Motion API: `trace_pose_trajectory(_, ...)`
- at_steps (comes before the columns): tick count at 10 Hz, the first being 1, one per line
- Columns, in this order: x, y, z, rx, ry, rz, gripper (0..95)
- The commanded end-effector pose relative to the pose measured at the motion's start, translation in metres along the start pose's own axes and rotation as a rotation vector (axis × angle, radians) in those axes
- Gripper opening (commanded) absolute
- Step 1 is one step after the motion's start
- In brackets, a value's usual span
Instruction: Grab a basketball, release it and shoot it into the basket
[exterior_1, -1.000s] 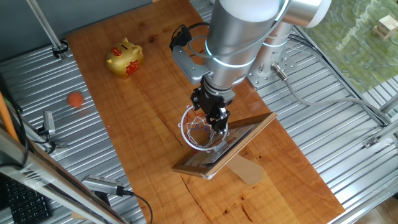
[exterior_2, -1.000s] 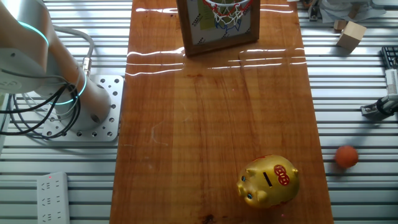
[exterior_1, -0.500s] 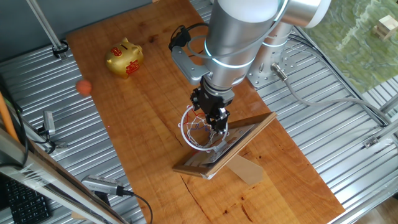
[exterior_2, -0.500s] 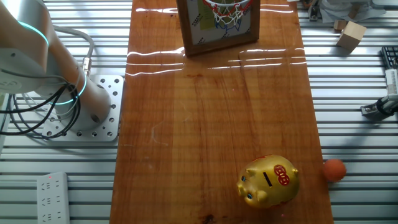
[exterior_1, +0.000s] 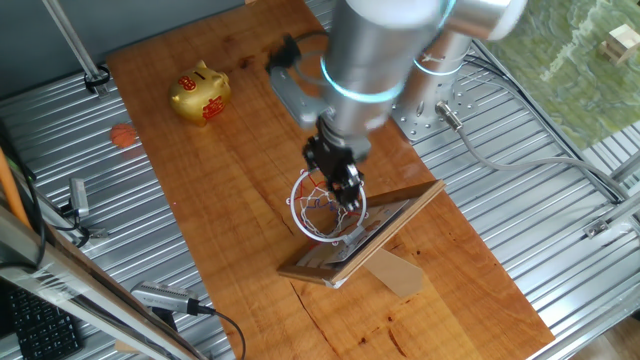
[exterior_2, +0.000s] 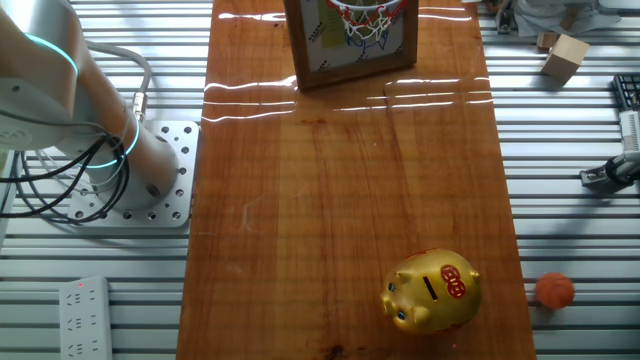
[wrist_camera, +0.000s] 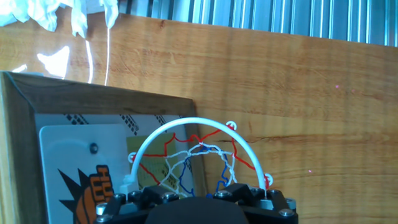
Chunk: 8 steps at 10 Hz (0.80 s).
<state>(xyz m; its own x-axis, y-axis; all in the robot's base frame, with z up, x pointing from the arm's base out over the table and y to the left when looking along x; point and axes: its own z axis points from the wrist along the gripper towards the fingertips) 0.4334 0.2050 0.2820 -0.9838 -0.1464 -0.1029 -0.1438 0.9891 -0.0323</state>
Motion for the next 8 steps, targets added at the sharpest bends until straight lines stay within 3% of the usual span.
trace_pose_trajectory(1,0.02,-0.041,-0.021,-0.011,0.003,-0.012,57.0)
trace_pose_trajectory(3,0.034,-0.063,-0.031,-0.012,0.008,-0.007,57.0)
trace_pose_trajectory(5,0.045,-0.076,-0.036,-0.017,0.035,0.0,57.0)
trace_pose_trajectory(8,0.046,-0.079,-0.036,-0.025,0.036,-0.004,57.0)
